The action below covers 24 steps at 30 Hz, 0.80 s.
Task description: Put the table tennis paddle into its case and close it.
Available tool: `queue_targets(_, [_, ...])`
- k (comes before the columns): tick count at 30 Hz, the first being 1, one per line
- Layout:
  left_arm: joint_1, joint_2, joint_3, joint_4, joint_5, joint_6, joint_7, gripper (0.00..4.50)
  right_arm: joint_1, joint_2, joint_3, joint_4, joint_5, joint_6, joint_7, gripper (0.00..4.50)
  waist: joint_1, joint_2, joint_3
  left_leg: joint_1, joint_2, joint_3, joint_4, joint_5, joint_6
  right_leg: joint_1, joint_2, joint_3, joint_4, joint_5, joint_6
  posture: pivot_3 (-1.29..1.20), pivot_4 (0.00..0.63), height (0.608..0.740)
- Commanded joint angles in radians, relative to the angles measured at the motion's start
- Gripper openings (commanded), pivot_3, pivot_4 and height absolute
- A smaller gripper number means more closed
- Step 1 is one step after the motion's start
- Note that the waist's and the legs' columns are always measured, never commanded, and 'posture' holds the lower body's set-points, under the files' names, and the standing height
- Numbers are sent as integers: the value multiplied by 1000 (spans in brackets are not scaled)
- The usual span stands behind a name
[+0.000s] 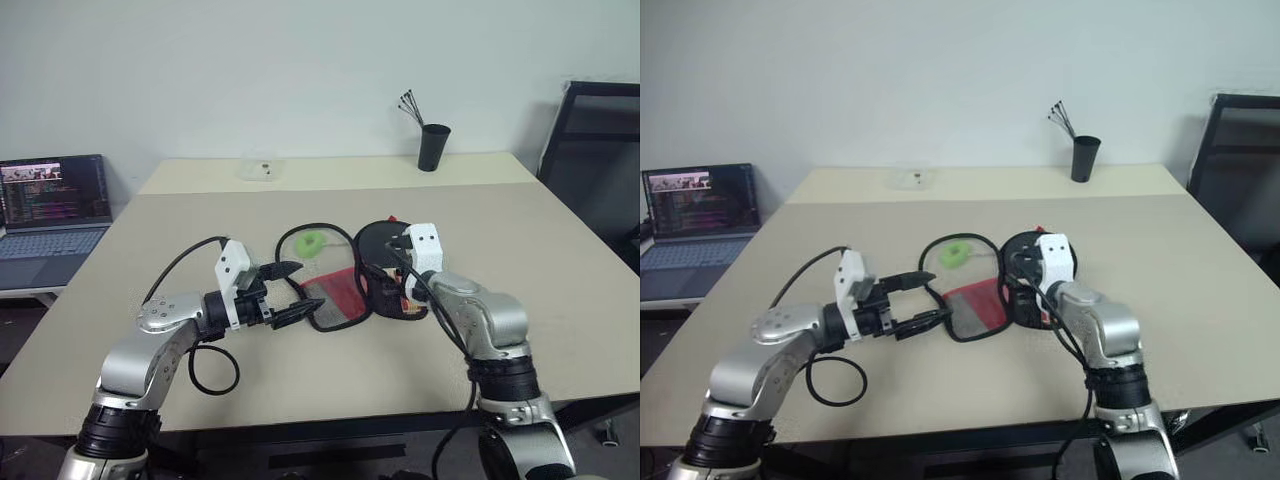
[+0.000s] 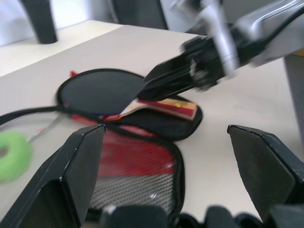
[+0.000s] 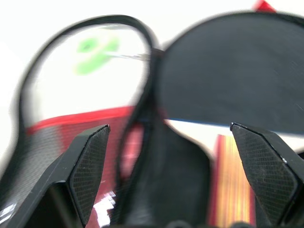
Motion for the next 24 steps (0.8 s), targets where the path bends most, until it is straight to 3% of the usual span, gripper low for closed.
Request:
queue_targets(1, [13, 20, 54, 16, 25, -39, 33, 4500, 22, -113, -4, -135, 57, 21, 111, 4465, 4, 0, 0, 0, 0, 0, 0, 0, 0, 0, 0, 0, 0, 0, 0, 0, 150, 740])
queue_targets(8, [-25, 59, 47, 178, 91, -98, 11, 4500, 46, -330, -49, -230, 180, -2, 331, 4465, 7, 0, 0, 0, 0, 0, -1, 0, 0, 0, 0, -1, -1, 0, 0, 0, 150, 740])
queue_targets(9, [-43, 56, 41, 217, 107, -118, 12, 4323, 46, -359, -54, -233, 186, -16, 356, 4489, 9, 0, 0, 0, 1, -1, -1, 0, 0, 0, 0, -2, -1, 0, 0, 0, 150, 740])
queue_targets(11, [-79, 56, 20, 295, 146, -155, 8, 3894, 50, -413, -66, -244, 210, -48, 418, 4500, 13, -1, 0, 0, 1, -1, 0, 0, 0, 0, 0, -2, -1, 0, -1, 0, 150, 740])
queue_targets(16, [-158, 49, -43, 477, 243, -248, -19, 2189, 88, -535, -86, -279, 255, -128, 560, 4500, 15, -1, 0, -3, -2, -1, -1, -1, 0, 0, -1, -3, -5, 0, 0, 0, 150, 740])
queue_targets(22, [-259, -2, -98, 678, 331, -319, 1, 16, 94, -559, -81, -269, 256, -176, 566, 4500, 15, -1, 0, -6, -2, -2, 0, -1, 1, 0, -1, -4, -10, 1, 2, 0, 150, 740])
queue_targets(24, [-303, -41, -117, 760, 358, -344, 15, 16, 100, -551, -78, -269, 251, -188, 550, 4500, 16, -1, 0, -6, -3, -2, 0, -1, 1, 0, -1, -5, -10, 1, 2, 0, 150, 740])
